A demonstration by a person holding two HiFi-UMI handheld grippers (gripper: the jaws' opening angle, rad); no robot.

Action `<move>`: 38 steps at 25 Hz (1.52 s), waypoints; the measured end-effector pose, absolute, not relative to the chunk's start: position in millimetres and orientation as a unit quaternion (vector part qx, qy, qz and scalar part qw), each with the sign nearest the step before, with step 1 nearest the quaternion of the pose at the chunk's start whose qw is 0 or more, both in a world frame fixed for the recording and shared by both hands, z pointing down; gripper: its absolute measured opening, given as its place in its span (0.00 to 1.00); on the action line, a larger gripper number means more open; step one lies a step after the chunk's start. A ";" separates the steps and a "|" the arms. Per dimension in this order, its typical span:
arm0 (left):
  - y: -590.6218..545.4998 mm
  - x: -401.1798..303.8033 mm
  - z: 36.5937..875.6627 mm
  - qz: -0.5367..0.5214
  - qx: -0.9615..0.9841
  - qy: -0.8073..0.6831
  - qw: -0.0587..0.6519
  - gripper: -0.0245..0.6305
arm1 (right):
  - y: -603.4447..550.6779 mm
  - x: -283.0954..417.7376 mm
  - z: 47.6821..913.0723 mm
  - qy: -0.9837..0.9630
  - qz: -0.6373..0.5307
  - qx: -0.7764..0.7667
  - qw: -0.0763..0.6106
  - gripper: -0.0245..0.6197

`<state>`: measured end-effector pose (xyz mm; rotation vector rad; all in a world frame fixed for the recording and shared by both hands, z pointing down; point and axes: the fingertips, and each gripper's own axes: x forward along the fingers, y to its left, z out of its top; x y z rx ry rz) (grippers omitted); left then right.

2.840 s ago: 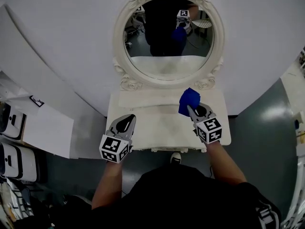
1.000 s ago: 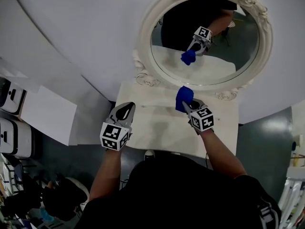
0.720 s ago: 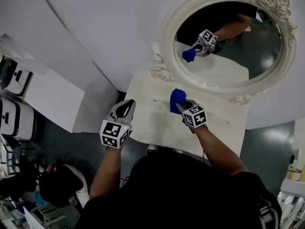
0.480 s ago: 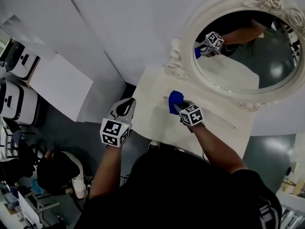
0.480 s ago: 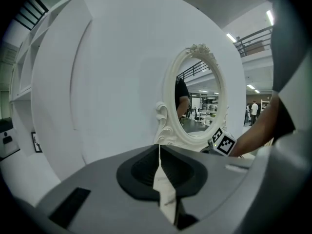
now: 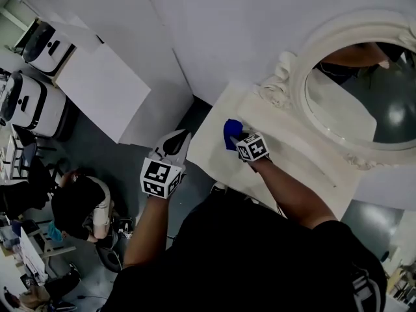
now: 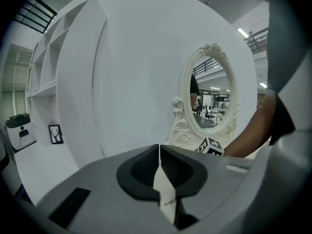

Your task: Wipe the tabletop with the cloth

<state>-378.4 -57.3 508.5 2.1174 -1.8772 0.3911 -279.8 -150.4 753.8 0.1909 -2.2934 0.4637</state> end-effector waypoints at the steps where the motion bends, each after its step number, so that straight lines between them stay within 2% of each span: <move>1: -56.1 -382.6 508.8 0.136 0.732 -0.652 0.143 0.07 | -149.7 -288.0 758.0 -0.900 0.182 0.072 0.390 0.10; 11: -22.1 -424.3 518.8 0.150 0.702 -0.676 0.163 0.06 | -131.3 -340.8 815.4 -0.871 0.204 0.061 0.443 0.10; 21: -8.3 -439.7 526.4 0.155 0.694 -0.682 0.174 0.06 | -132.1 -337.2 849.4 -0.854 0.214 0.070 0.468 0.10; 29: -34.6 -419.7 523.1 0.156 0.721 -0.655 0.165 0.07 | -141.8 -297.0 850.3 -0.849 0.226 0.092 0.469 0.10; 38: -83.6 -360.4 520.0 0.155 0.777 -0.592 0.148 0.06 | -164.5 -204.6 851.2 -0.831 0.252 0.163 0.468 0.10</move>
